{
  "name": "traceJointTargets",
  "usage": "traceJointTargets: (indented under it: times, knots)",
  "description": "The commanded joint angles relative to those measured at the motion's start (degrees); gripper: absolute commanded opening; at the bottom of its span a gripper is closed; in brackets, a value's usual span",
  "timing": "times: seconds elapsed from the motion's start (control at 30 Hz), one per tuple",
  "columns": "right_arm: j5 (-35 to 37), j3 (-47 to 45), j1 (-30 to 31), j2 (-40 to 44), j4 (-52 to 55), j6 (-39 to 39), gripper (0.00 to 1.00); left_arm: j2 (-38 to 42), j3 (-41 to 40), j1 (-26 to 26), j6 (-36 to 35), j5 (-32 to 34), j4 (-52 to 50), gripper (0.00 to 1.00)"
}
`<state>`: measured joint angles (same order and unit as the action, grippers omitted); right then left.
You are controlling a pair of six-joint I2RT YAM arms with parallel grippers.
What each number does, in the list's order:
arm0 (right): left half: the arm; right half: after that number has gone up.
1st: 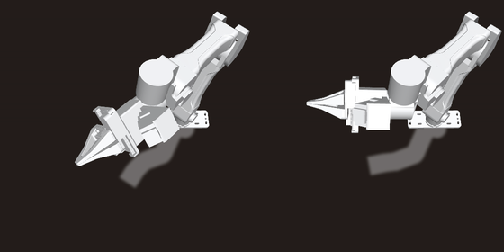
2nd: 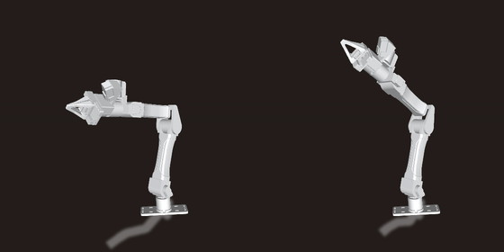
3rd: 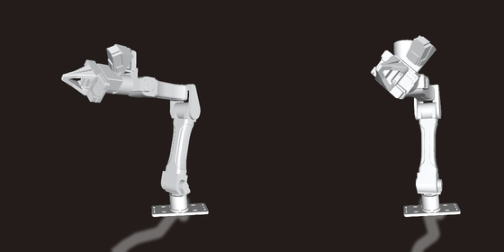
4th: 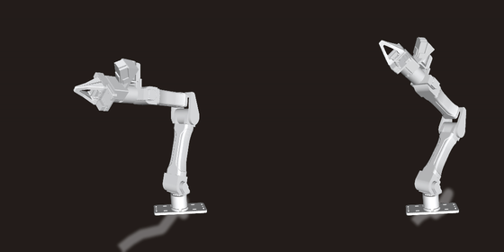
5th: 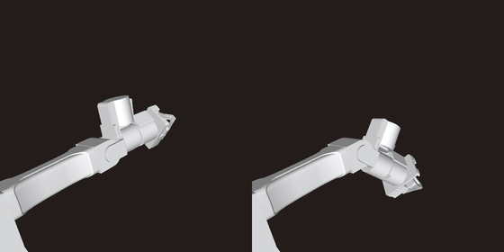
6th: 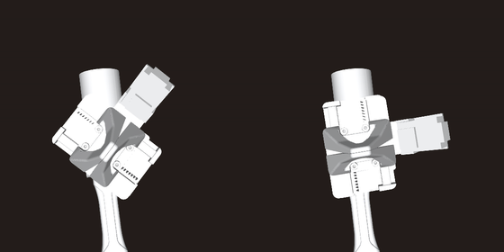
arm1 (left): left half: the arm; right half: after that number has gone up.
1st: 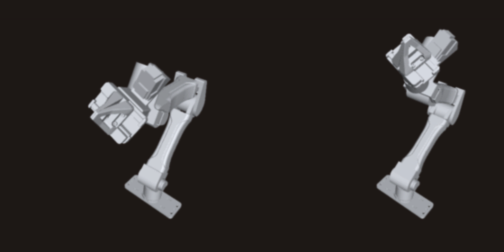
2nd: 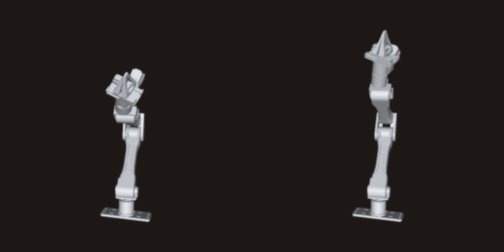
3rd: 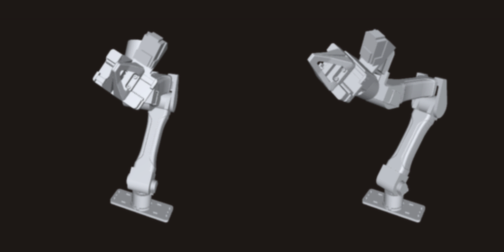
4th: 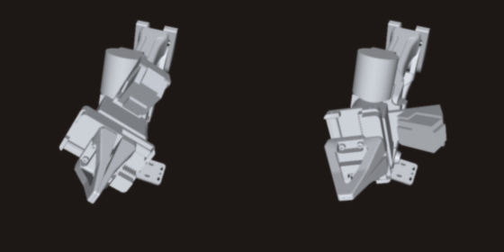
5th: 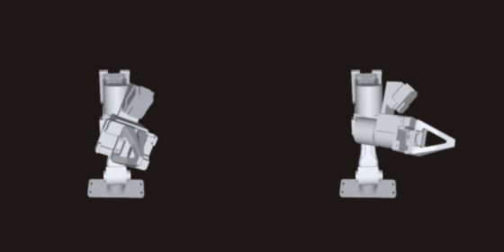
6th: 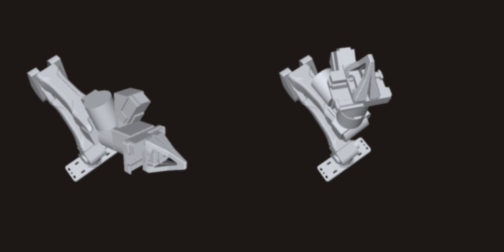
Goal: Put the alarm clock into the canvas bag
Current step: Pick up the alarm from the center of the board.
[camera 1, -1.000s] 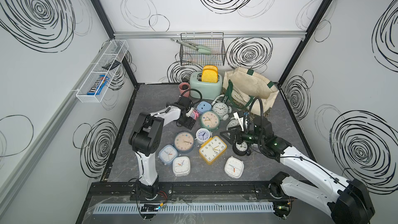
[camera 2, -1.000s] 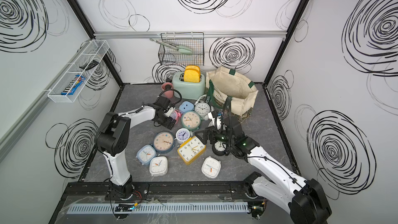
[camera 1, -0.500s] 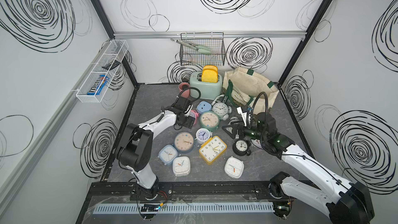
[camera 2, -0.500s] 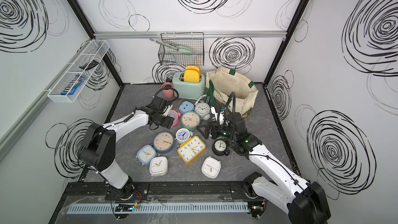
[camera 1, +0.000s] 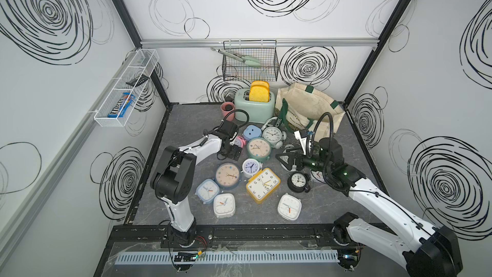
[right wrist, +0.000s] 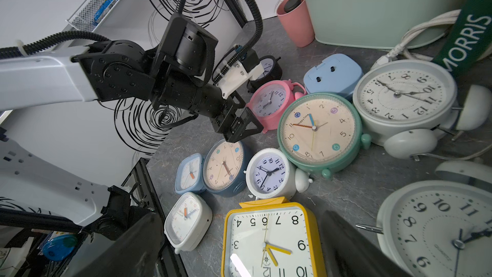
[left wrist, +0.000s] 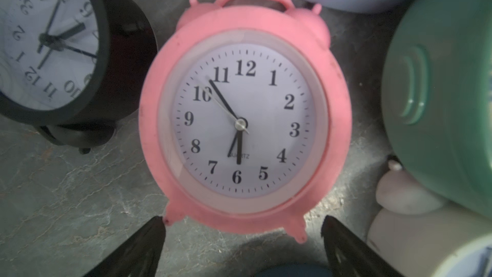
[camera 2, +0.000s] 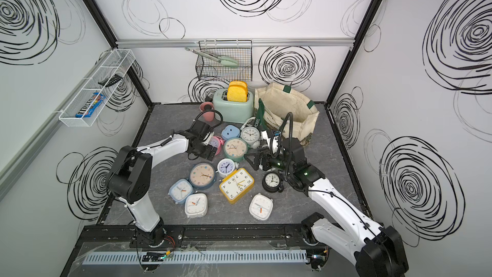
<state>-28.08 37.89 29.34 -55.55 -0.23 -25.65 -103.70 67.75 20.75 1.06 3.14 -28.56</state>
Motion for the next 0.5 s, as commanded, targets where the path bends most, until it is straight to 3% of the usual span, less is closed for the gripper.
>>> traceJointTargets:
  times: [0.0,0.47]
  knots:
    - [-0.9,0.9,0.2,0.8,0.5,0.2,0.97,-2.0,2.2,-0.8,0.3,0.8,0.1,0.96]
    - [-0.8,0.4,0.2,-0.1,-0.2,0.2,0.98,-6.8,4.3,-1.3,-0.5,-1.4,0.4,0.99]
